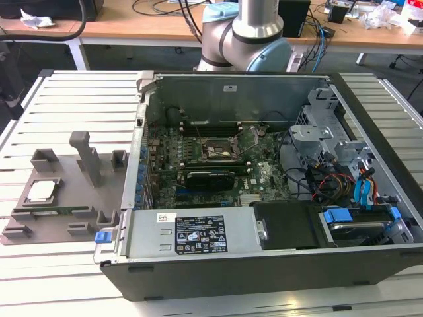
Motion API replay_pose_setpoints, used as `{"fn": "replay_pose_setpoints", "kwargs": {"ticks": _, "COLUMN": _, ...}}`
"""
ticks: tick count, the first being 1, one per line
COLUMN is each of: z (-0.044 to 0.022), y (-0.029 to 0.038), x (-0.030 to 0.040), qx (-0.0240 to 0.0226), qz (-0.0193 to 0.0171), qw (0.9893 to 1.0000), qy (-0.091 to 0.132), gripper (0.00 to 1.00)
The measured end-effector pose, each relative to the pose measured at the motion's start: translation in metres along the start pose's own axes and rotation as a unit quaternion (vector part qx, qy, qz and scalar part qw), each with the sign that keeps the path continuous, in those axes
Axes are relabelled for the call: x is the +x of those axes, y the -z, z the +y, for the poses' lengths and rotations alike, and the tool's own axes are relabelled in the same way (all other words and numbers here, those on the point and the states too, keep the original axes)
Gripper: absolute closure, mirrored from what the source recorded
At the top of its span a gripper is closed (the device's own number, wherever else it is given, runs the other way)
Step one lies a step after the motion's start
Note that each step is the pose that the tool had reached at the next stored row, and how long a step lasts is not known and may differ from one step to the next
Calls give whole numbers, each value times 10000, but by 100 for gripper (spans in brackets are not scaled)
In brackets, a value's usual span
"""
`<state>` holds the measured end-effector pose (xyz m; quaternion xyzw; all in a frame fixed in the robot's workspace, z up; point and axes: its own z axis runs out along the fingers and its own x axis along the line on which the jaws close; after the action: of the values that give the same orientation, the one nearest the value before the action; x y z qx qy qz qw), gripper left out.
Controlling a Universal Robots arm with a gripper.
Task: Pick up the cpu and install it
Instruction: 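Pick up the cpu and move it towards the insertion slot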
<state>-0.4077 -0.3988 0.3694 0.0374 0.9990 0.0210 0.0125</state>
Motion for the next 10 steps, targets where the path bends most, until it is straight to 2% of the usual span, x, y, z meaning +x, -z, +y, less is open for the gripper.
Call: {"fn": "replay_pose_setpoints", "kwargs": {"ticks": 10, "z": -3, "y": -61, "x": 1, "qx": 0, "qz": 0, "qw": 10000, "qy": 0, "gripper": 34}}
